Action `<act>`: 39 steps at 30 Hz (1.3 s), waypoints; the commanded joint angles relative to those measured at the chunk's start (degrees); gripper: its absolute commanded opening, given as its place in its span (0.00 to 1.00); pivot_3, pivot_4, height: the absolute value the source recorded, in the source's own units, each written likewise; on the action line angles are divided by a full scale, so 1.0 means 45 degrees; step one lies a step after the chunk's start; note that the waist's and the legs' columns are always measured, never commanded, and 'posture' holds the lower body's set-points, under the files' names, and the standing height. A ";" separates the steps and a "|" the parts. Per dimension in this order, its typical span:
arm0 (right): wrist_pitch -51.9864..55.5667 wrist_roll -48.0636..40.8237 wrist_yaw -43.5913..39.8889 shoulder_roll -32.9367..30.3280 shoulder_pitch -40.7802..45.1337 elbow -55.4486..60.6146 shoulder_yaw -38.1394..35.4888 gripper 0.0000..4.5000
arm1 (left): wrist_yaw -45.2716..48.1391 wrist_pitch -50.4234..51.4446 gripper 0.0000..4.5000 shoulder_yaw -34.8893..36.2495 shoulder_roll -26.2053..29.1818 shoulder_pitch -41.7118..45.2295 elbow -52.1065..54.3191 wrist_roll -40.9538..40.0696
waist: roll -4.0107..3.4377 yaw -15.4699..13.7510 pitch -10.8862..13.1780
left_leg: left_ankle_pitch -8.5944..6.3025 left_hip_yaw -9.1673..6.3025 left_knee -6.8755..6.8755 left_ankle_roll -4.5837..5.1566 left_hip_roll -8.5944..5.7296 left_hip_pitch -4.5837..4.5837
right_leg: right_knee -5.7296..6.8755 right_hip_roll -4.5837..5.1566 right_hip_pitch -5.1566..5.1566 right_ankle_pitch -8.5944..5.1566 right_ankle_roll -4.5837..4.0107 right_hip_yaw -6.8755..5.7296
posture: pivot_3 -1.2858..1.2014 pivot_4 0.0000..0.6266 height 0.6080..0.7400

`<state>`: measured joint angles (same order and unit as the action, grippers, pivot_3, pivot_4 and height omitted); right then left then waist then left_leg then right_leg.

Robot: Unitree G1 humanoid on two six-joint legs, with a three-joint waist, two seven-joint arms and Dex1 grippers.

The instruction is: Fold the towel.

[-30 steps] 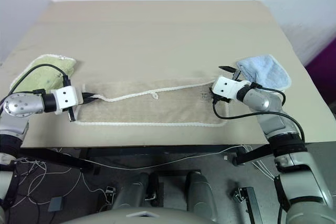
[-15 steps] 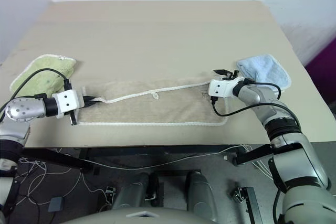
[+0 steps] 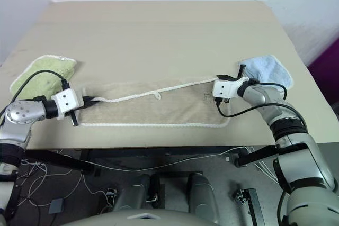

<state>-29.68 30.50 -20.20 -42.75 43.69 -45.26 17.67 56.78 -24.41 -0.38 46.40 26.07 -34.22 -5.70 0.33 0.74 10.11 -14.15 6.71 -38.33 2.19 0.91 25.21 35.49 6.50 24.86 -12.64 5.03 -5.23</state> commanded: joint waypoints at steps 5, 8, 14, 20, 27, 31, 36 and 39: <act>0.0161 -0.0835 -0.0245 -0.0148 0.3297 -0.1304 -0.0781 0.01 | -0.2591 0.1370 0.00 0.0913 -0.0886 0.4491 -0.2857 0.0135 | 0.0004 0.0040 0.0000 | 0.0002 -0.0002 -0.0014 0.0002 -0.0006 0.0001 | 0.0011 -0.0002 -0.0004 0.0000 0.0003 -0.0002 | 0.52 0.24 1.00; 0.0219 -0.0539 0.0265 -0.0300 0.5146 -0.2622 -0.0707 0.01 | -0.3883 0.1223 0.00 0.0888 -0.1131 0.6705 -0.4556 0.0565 | 0.0002 0.0057 0.0002 | 0.0002 0.0008 -0.0004 0.0003 -0.0007 -0.0006 | 0.0014 -0.0005 -0.0017 -0.0007 0.0014 -0.0001 | 0.52 0.24 1.00; -0.0319 -0.1830 -0.1004 -0.0755 0.6399 -0.2575 -0.1452 0.01 | -0.3910 0.0718 0.00 0.1408 -0.0458 0.8295 -0.5451 0.0354 | 0.0004 0.0124 0.0006 | 0.0003 0.0024 0.0015 0.0003 -0.0008 0.0009 | 0.0000 -0.0005 -0.0001 -0.0012 0.0024 0.0001 | 0.52 0.24 1.00; 0.0847 -0.5577 -0.5377 -0.1895 0.2735 0.2019 -0.2851 0.01 | -0.1189 0.1752 0.00 0.2489 0.0531 0.5465 -0.2404 -0.1496 | 0.0003 0.0210 0.0005 | 0.0002 0.0033 0.0018 0.0003 -0.0003 -0.0006 | -0.0010 -0.0006 -0.0016 -0.0014 0.0028 0.0009 | 0.52 0.24 1.00; 0.5015 -0.8963 -0.8661 -0.3925 -0.4225 0.8569 -0.4540 0.01 | 0.1526 0.4537 0.00 0.4154 0.1482 -0.1716 0.4638 -0.4334 | -0.0003 0.0016 0.0010 | -0.0009 -0.0028 -0.0011 0.0013 0.0001 -0.0020 | -0.0006 0.0014 -0.0026 -0.0016 0.0024 0.0023 | 0.52 0.24 1.00; 0.6706 -1.0309 -0.9587 -0.4672 -0.6955 1.0936 -0.5770 0.01 | 0.1986 0.6018 0.00 0.5118 0.2031 -0.4634 0.6821 -0.4954 | -0.0003 -0.0001 0.0008 | -0.0039 -0.0059 -0.0003 0.0037 0.0001 -0.0076 | -0.0004 0.0050 -0.0070 -0.0017 0.0017 0.0013 | 0.52 0.24 1.00; 0.8176 -1.1525 -1.0827 -0.5330 -0.8779 1.2421 -0.7198 0.01 | 0.2434 0.8498 0.00 0.6553 0.2313 -0.7656 0.9450 -0.6224 | -0.0010 -0.0020 0.0005 | -0.0091 -0.0058 0.0026 0.0051 0.0000 -0.0132 | -0.0018 0.0072 -0.0097 -0.0046 -0.0035 0.0026 | 0.52 0.24 1.00; 0.8543 -1.1710 -1.1182 -0.5518 -0.9126 1.2696 -0.7516 0.01 | 0.2254 0.9380 0.00 0.6856 0.2327 -0.8051 0.9945 -0.6525 | -0.0009 -0.0057 0.0005 | -0.0093 -0.0079 0.0028 0.0044 0.0001 -0.0145 | -0.0035 0.0072 -0.0094 -0.0050 -0.0042 0.0007 | 0.52 0.24 1.00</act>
<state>7.90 -21.13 -69.71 -66.42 2.71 10.64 -12.98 67.40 16.03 27.12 55.77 -10.07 8.21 -33.48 0.29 0.48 10.13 -14.58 6.35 -38.20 2.39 0.91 24.49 35.25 6.81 24.43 -12.87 4.83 -5.21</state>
